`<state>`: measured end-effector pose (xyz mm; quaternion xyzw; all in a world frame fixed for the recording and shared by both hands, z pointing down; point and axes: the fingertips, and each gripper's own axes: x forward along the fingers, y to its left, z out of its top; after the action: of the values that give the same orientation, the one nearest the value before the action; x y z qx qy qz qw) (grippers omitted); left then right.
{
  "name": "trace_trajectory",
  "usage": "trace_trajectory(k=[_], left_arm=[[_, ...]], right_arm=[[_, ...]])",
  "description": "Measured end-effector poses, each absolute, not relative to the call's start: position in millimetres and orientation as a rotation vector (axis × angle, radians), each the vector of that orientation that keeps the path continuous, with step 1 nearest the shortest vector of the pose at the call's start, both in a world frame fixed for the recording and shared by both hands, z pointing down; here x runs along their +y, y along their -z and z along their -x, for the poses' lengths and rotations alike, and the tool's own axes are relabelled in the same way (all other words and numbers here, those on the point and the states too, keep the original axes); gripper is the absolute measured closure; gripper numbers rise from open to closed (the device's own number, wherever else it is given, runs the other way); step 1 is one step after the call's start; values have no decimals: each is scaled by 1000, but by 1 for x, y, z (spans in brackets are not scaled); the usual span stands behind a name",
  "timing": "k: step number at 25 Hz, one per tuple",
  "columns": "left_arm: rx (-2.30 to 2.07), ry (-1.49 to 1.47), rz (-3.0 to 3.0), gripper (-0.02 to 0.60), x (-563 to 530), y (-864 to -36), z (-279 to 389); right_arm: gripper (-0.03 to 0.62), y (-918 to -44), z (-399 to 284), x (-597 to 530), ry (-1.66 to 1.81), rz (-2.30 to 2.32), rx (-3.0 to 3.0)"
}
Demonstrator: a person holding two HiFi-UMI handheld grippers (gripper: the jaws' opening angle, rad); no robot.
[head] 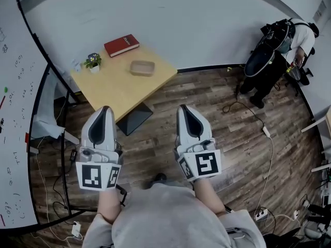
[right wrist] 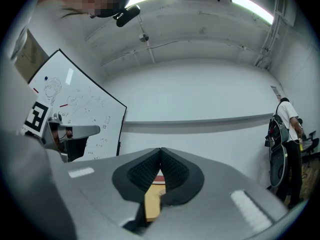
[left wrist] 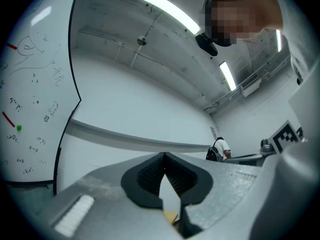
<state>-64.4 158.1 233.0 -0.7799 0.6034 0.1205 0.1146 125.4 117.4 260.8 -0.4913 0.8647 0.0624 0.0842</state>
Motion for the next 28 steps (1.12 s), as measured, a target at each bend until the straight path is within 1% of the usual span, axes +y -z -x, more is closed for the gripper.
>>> trace_trajectory(k=[6, 16, 28], left_arm=[[1791, -363, 2276, 577, 137, -235, 65], [1803, -346, 2293, 577, 106, -242, 76], [1735, -359, 2363, 577, 26, -242, 99]], right_arm=[[592, -266, -132, 93, -160, 1467, 2578], [592, -273, -119, 65, -138, 1469, 2588], [592, -270, -96, -4, -149, 1550, 2544]])
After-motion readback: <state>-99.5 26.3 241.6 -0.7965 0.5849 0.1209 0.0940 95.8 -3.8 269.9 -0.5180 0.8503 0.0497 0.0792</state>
